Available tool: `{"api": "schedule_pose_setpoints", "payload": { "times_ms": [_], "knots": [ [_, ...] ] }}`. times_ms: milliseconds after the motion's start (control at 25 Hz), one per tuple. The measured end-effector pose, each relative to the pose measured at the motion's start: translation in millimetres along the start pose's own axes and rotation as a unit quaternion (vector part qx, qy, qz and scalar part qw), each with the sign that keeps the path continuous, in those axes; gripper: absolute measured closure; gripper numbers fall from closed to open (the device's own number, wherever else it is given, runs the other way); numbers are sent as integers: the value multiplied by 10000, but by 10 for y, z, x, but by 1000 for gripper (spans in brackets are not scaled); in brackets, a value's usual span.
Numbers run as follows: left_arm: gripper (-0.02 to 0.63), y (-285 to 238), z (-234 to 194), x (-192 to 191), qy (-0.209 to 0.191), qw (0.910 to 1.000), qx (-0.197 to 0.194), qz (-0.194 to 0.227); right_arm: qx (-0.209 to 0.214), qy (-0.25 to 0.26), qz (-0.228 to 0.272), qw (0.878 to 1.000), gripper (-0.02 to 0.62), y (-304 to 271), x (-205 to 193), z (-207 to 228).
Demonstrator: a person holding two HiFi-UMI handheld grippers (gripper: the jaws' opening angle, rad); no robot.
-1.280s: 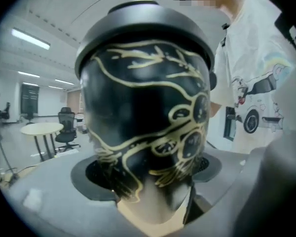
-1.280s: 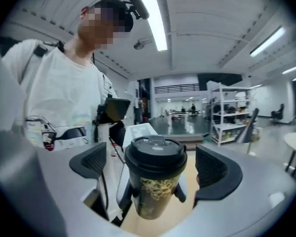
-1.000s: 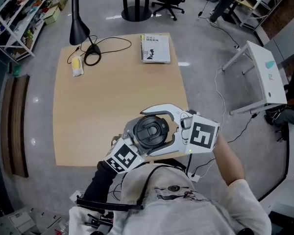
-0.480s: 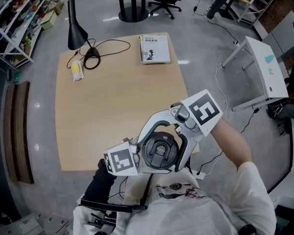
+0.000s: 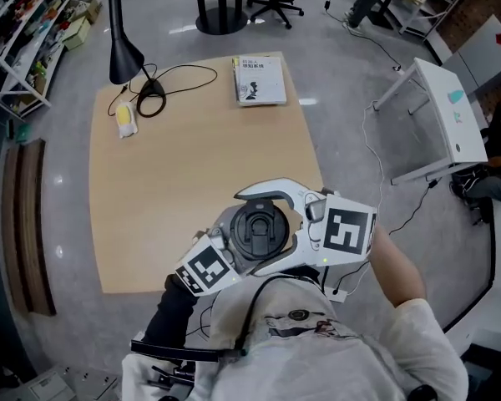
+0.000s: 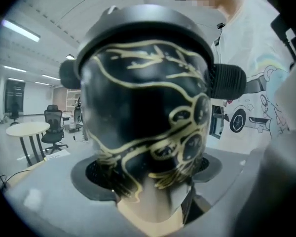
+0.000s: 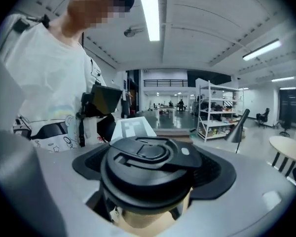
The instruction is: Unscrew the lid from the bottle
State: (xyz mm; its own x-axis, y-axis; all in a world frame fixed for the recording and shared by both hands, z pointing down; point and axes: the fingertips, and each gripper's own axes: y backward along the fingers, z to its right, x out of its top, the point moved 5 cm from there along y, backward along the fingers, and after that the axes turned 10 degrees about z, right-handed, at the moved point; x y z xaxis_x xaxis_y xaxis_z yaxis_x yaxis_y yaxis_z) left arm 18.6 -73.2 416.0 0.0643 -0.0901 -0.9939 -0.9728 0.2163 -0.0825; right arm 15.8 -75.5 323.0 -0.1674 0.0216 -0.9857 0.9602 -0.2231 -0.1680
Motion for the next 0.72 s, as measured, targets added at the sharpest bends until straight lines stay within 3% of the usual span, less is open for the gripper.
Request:
{"api": "schedule_pose_setpoints", "payload": {
  "times_ms": [120,280,360,440,560,640,720],
  "knots": [
    [192,-10,124,28,-31,9989,-473,40,761,354,168,9963,92,3,25,-89],
    [192,-25,389,82,-47,9888,-1492,37,2095,310,388,9766,94,57,126,-294],
    [192,-13,467,103,16,9841,-1773,111,2240,59,751,9717,94,57,258,-271],
    [192,1,482,112,33,9844,-1747,179,1801,-355,1405,9729,95,55,459,-131],
    [192,108,315,91,183,9930,-1081,451,424,-387,1967,9788,95,170,591,224],
    [192,298,65,59,391,9966,-177,704,-944,-220,1898,9770,94,375,473,485],
    [192,615,-268,-10,645,9877,1137,856,-2472,-67,1630,9551,95,654,195,693]
  ]
}}
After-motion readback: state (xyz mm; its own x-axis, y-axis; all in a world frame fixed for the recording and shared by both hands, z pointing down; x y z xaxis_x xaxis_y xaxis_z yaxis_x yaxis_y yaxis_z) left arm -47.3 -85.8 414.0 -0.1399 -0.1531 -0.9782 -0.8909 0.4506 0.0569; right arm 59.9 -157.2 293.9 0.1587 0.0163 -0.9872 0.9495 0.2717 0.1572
